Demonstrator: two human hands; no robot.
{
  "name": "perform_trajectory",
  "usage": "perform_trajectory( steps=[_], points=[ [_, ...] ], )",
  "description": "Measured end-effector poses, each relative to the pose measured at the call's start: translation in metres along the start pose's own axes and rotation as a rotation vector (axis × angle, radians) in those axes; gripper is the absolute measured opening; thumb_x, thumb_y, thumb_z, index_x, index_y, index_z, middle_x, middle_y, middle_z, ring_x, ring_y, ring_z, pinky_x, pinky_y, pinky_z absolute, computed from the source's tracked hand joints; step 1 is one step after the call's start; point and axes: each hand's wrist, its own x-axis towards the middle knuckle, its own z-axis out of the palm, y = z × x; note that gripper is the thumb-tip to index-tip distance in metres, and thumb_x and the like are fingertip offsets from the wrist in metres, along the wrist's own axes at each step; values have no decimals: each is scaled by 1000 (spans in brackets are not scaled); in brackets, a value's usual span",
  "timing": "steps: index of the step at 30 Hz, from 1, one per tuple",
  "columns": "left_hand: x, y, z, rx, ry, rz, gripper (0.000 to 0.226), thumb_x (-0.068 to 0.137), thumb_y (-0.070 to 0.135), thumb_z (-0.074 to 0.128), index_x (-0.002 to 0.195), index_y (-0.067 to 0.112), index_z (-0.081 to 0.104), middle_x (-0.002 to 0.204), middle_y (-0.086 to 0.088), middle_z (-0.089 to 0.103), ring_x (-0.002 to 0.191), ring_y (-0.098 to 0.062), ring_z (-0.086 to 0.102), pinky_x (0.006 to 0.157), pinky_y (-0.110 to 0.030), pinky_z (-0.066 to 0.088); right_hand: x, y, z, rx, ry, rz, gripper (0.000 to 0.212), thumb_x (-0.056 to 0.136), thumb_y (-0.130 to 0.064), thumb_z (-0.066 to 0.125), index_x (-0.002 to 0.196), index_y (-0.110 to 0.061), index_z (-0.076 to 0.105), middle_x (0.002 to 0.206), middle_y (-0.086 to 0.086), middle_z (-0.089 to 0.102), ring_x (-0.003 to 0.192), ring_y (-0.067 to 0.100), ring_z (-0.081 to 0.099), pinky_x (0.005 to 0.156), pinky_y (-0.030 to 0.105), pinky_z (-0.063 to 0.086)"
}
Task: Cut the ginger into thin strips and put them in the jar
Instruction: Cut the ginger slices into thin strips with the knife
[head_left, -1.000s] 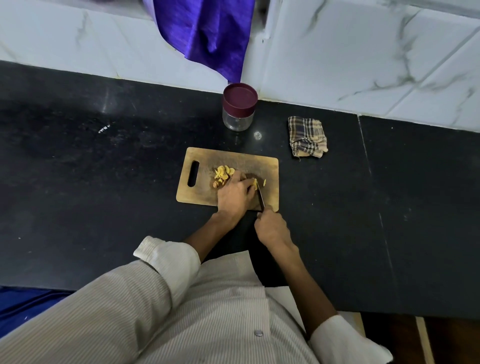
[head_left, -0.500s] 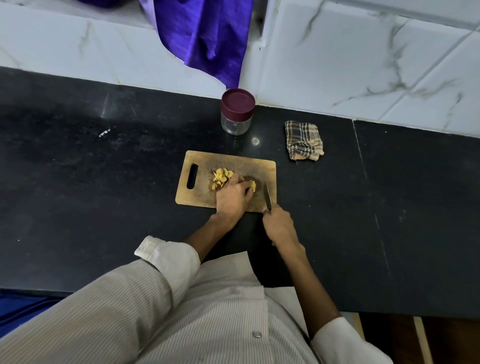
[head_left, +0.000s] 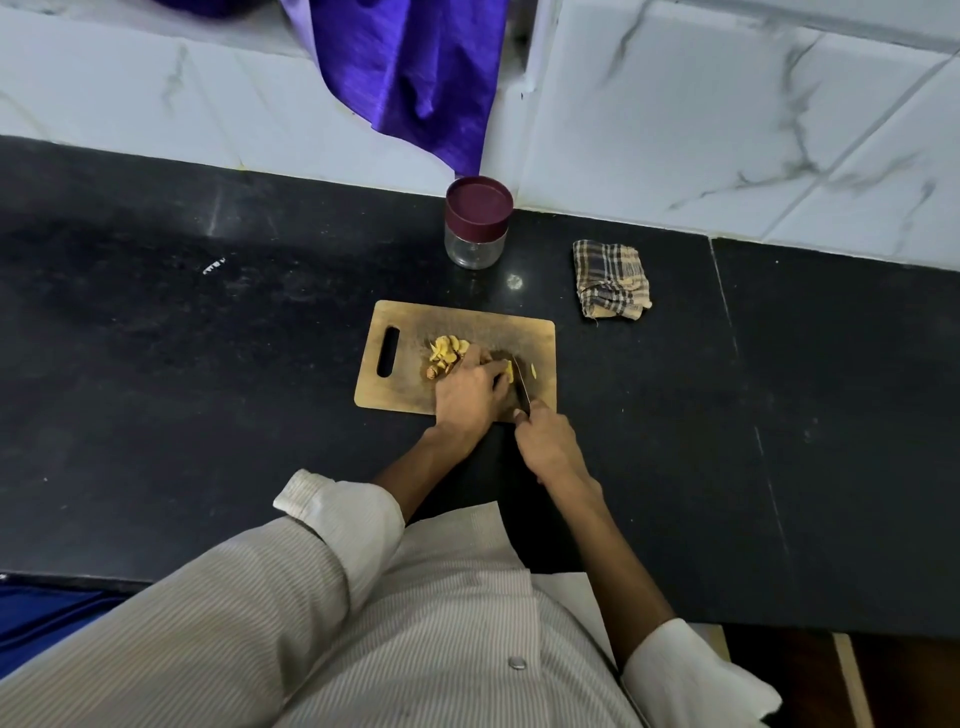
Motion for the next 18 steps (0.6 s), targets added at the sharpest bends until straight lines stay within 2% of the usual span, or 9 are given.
perform_trajectory(
  steps=[5,9,15,18],
  points=[
    [0,-1,1,-3,-2,4,27,96,26,52,117,16,67,118,-4,51,94,-20,60,77,-37,54,3,0,2,-16,9,-11,25,104,-25,39,117,-9,54,110,16,61,99,33,62,84,52,55],
    [1,-1,1,0,-1,3,27,97,27,52,117,17,66,118,-4,50,96,-19,59,77,-34,52,6,-1,5,-59,11,3,27,104,-23,39,123,-7,51,118,18,61,106,34,59,78,40,46],
    [0,-2,0,1,-7,9,28,97,28,51,118,18,65,121,-4,49,98,-18,58,79,-30,50,7,-5,5,-115,-8,37,29,102,-19,41,127,-5,50,125,18,59,113,34,57,80,39,42],
    [0,-2,0,0,-5,15,28,97,29,50,119,19,65,121,-3,48,98,-17,58,75,-26,45,4,-8,8,-129,-3,65,30,101,-18,42,128,-6,50,125,17,59,113,33,58,84,41,46]
  ],
)
